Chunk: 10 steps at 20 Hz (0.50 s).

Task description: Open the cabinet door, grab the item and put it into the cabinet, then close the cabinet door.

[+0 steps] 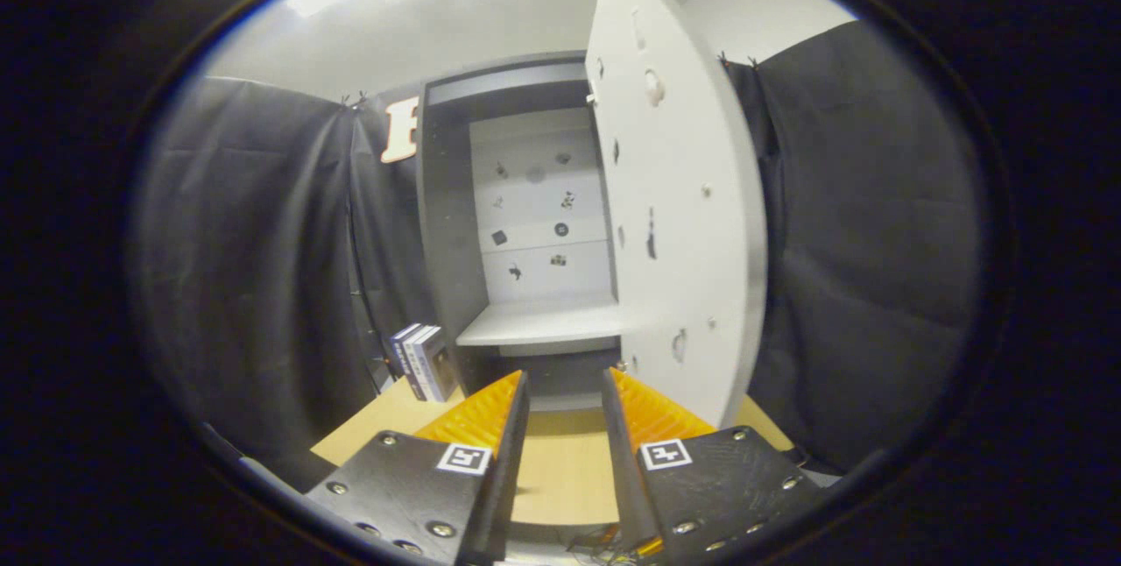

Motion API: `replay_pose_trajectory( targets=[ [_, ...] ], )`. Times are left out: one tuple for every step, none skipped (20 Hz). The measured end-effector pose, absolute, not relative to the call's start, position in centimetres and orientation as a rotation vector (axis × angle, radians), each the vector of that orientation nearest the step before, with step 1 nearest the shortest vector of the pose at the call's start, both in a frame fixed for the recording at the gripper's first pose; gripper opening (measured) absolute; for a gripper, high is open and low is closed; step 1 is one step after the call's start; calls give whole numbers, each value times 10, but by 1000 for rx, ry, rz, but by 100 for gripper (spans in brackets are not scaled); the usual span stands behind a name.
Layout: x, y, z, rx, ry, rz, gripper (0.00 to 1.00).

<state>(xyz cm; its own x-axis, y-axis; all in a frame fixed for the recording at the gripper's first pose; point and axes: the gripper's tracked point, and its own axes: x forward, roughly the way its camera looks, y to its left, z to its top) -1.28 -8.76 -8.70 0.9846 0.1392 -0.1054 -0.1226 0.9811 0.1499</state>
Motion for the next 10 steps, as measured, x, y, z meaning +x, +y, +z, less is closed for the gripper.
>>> replay_pose_trajectory(
  targets=[
    [-8, -74, -98, 130, 132, 152, 59],
    [-4, -61, -114, 120, 154, 172, 67],
    [1, -47, -129, 120, 180, 194, 75],
    [6, -32, -144, 130, 209, 214, 83],
    [9, -20, -159, 140, 237, 231, 90],
    [19, -11, -176, 141, 259, 235, 96],
    [29, -2, -189, 141, 277, 239, 98],
    [37, 8, -207, 139, 300, 238, 99],
    [43, 15, -223, 141, 322, 238, 100],
    [49, 22, -237, 140, 345, 241, 99]
  ],
)
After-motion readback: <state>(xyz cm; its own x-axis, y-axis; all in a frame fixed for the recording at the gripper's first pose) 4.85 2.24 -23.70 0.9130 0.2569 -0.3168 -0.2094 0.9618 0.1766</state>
